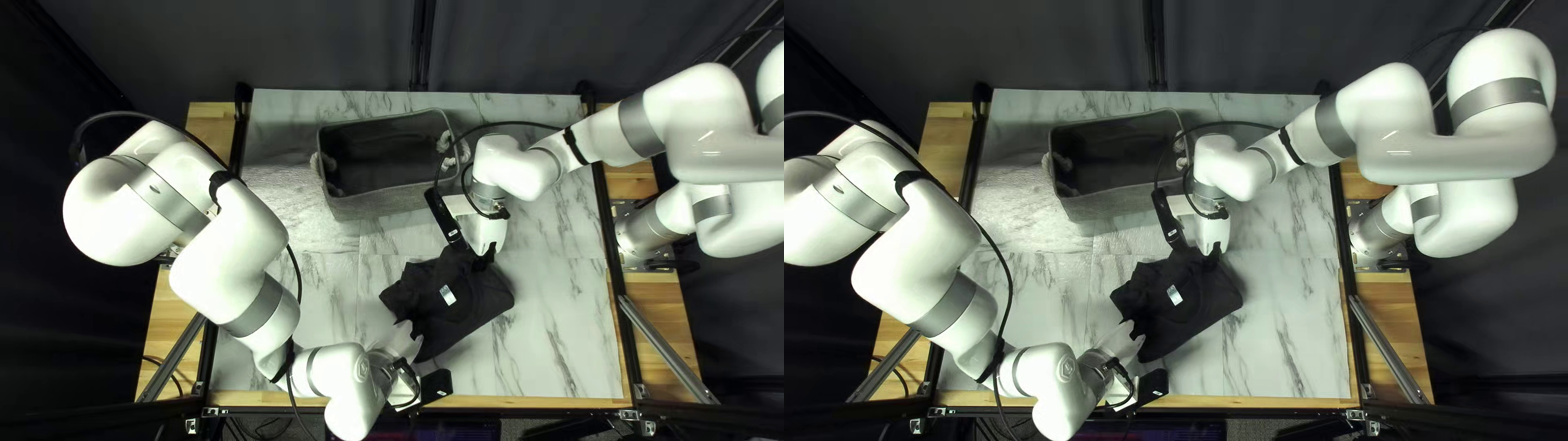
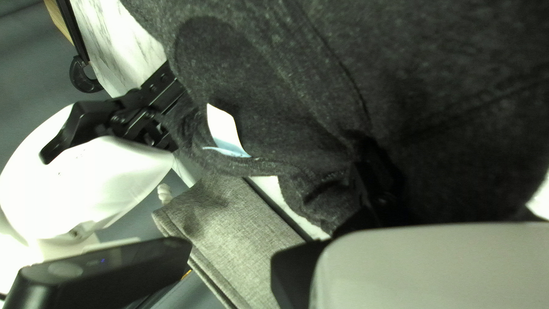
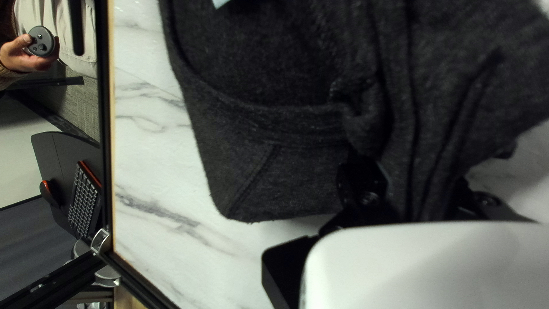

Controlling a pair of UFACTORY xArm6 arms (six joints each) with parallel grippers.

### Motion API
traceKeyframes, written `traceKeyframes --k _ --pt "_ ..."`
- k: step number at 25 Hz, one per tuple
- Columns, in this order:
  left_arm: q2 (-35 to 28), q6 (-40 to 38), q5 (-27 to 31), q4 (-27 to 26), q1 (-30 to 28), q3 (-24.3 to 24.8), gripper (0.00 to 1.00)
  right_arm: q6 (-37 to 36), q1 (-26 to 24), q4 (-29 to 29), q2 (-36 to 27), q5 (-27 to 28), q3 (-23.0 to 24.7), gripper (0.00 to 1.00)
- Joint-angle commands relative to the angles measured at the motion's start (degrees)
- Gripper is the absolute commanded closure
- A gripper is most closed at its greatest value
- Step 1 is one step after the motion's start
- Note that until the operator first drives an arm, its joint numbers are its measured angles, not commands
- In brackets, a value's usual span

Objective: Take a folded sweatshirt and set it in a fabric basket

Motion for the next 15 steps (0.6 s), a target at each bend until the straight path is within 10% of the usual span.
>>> traceKeyframes --k 1,15 --pt "-1.1 1.2 0.6 0.1 -0.1 0.1 1.00 3.7 0.2 -3.2 -4.0 1.9 0.7 1.00" --pt "-10.1 4.0 -0.1 2.0 2.1 6.9 1.00 10.6 0.3 -9.3 -7.6 6.0 -4.0 1.00"
